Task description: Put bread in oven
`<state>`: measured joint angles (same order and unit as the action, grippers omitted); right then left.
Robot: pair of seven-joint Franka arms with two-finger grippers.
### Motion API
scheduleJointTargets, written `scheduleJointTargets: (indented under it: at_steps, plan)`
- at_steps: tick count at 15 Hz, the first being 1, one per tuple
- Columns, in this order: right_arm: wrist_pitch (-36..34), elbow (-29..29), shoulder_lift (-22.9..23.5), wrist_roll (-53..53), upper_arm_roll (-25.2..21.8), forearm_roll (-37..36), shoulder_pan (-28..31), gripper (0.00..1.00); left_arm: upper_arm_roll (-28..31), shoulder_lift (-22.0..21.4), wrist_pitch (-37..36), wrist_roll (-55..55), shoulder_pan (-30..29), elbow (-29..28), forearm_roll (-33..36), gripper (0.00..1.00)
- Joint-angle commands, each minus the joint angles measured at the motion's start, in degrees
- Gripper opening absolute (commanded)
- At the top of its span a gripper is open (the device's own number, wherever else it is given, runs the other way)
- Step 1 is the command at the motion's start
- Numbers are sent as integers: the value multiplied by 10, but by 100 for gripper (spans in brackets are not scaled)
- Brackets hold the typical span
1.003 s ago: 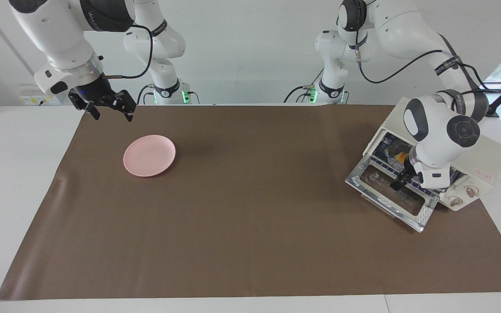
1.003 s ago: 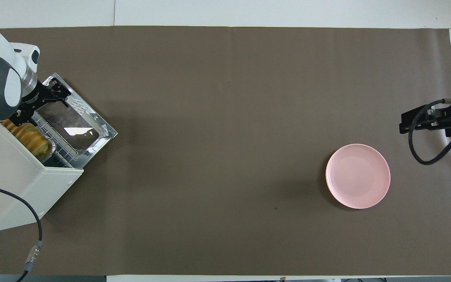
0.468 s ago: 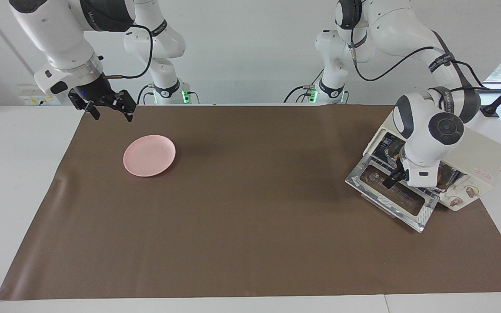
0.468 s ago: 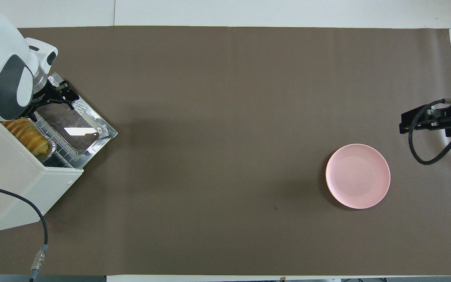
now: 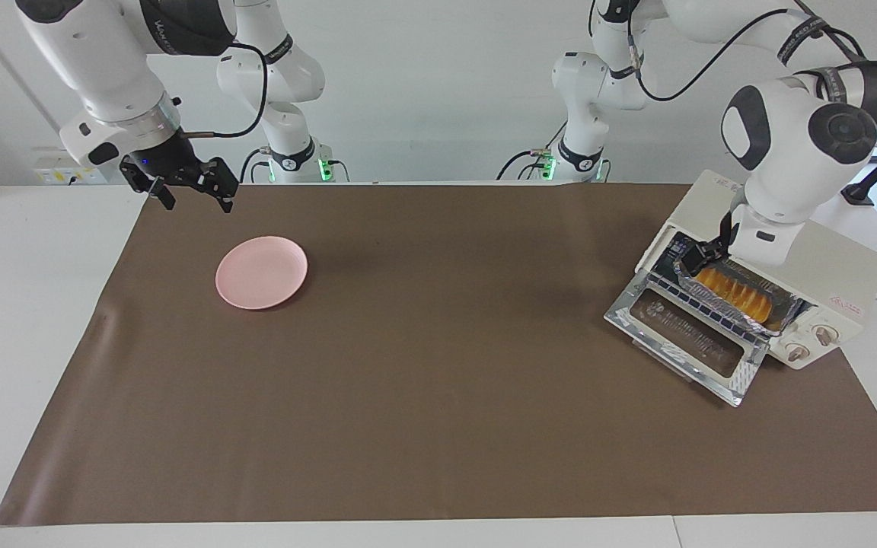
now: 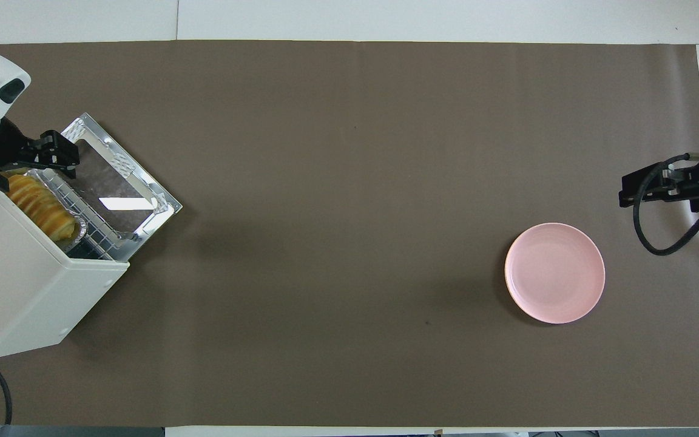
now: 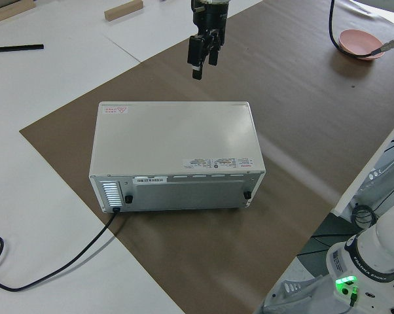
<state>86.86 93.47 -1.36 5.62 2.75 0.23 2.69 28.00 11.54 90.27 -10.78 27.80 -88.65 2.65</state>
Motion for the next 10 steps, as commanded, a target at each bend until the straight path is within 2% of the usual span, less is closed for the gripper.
scheduleJointTargets:
  at_steps: [1,3,5,6,8,10]
  plan:
    - [-6,2,-4,-14,7,-7,8,100,-11,-48,-25,16,-19,-24,6,100]
    - [-6,2,-4,-14,7,-8,8,100,-101,-70,-44,34,-103,-24,6,100]
    - [-6,2,-4,-14,7,-8,8,100,-172,-109,-64,41,-173,-62,6,100]
    - [-6,2,-4,-14,7,-8,8,100,-182,-129,-66,46,-178,-81,6,100]
    - [-6,2,-4,-14,7,-8,8,100,-220,-134,-61,61,-213,-84,6,100]
    - [-6,2,-4,-14,7,-8,8,100,-231,-133,-58,104,-226,-83,-10,100]
